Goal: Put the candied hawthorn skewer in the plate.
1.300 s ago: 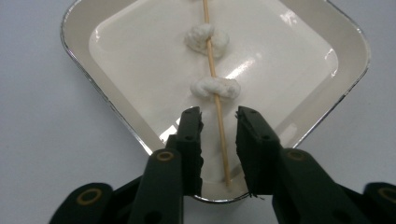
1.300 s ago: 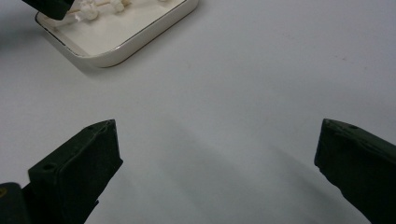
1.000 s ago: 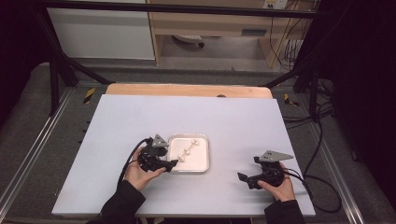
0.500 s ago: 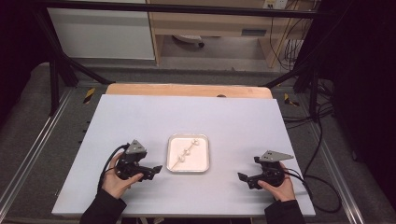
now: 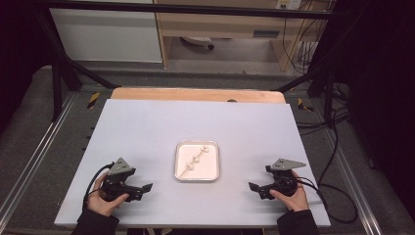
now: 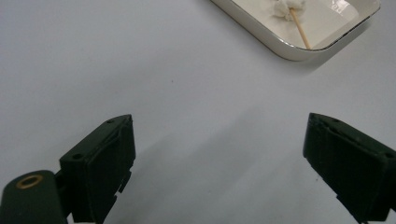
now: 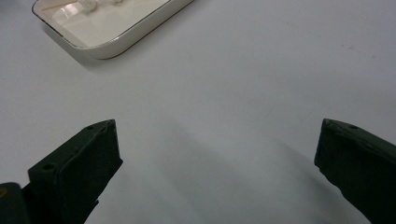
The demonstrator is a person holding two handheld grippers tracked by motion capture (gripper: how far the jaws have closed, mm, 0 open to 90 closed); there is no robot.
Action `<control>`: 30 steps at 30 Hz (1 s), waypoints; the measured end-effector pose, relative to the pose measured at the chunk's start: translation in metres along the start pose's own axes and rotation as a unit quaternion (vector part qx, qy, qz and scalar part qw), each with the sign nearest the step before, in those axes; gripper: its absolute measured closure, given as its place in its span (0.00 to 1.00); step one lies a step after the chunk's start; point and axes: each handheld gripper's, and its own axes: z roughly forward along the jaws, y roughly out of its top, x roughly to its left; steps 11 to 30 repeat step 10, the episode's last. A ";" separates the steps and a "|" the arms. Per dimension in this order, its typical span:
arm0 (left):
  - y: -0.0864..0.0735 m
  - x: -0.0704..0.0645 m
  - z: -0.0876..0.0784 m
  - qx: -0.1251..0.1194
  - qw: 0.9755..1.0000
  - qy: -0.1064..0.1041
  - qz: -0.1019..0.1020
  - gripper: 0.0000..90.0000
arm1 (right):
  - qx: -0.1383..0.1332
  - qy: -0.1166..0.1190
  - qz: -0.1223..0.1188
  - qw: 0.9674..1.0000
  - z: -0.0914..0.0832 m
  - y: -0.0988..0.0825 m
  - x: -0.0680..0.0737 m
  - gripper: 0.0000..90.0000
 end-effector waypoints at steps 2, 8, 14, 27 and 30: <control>-0.003 0.003 0.001 0.004 1.000 -0.001 -0.002 0.10 | 0.000 0.002 0.002 1.000 0.001 0.000 0.001 0.01; -0.006 0.006 0.002 0.003 1.000 0.003 -0.004 0.11 | 0.007 0.003 -0.002 1.000 0.003 -0.001 0.001 0.01; -0.006 0.006 0.002 0.002 1.000 0.002 -0.002 0.11 | 0.008 0.004 -0.001 1.000 0.003 -0.001 0.001 0.01; -0.006 0.006 0.002 0.002 1.000 0.002 -0.002 0.11 | 0.008 0.004 -0.001 1.000 0.003 -0.001 0.001 0.01; -0.006 0.006 0.002 0.002 1.000 0.002 -0.002 0.11 | 0.008 0.004 -0.001 1.000 0.003 -0.001 0.001 0.01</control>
